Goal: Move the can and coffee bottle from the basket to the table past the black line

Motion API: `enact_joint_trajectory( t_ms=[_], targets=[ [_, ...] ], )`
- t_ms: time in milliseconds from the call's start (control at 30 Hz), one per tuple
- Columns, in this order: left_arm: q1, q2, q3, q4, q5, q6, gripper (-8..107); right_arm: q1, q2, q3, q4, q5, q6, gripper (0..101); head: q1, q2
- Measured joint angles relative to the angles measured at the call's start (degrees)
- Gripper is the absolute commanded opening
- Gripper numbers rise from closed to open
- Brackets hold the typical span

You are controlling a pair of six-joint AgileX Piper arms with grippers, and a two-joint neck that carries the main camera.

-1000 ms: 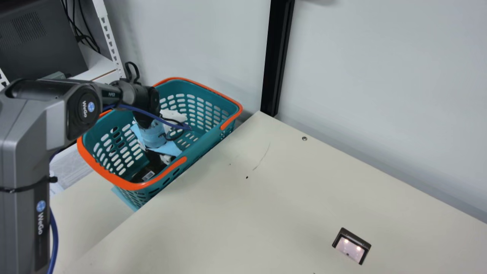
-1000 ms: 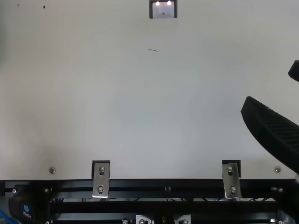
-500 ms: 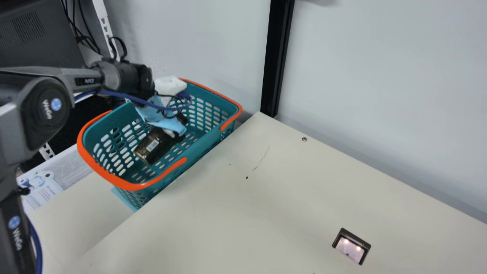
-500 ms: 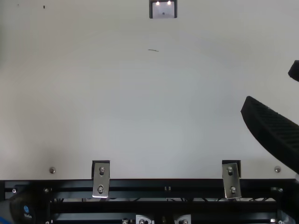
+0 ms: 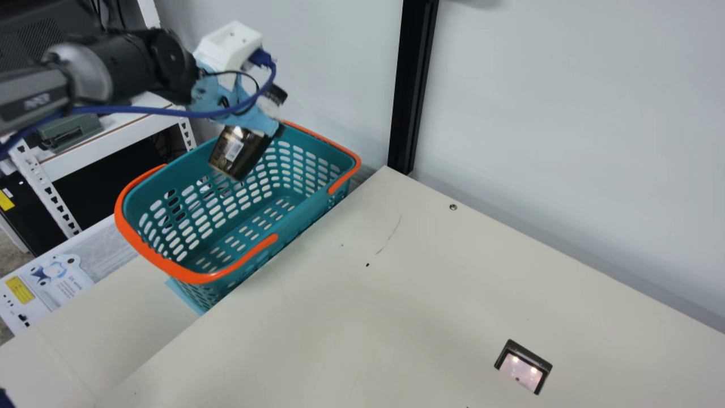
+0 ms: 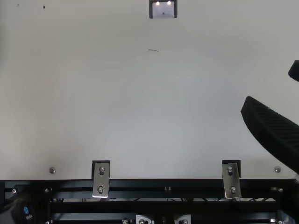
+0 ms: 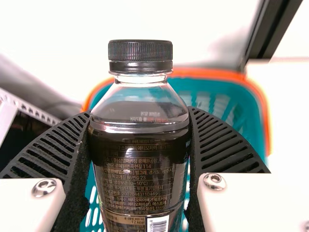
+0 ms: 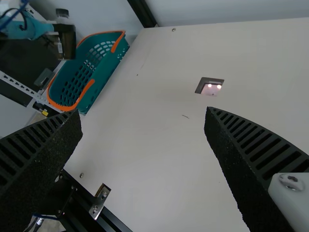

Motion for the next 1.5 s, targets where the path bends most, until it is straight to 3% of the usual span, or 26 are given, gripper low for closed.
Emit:
enact_joint_trajectory(
  t_ms=[400, 767, 1267, 1500],
  targets=[
    [0.3, -12.3, -0.6, -16.1, 5.7, 2.2, 10, 0.0, 0.0, 0.0, 0.0, 0.0, 0.0, 101, 0.3, 0.3],
    [1.0, -21.4, 3.5, -31.3, 11.4, 2.9, 10, 0.0, 0.0, 0.0, 0.0, 0.0, 0.0, 101, 0.3, 0.3],
    [-0.4, -23.0, 4.3, -31.9, 11.3, 2.0, 10, 0.0, 0.0, 0.0, 0.0, 0.0, 0.0, 101, 0.6, 0.0],
    [-1.4, -26.6, 6.2, -33.8, 14.0, -0.7, 10, 0.0, 0.0, 0.0, 0.0, 0.0, 0.0, 101, 0.3, 0.0]
  ],
)
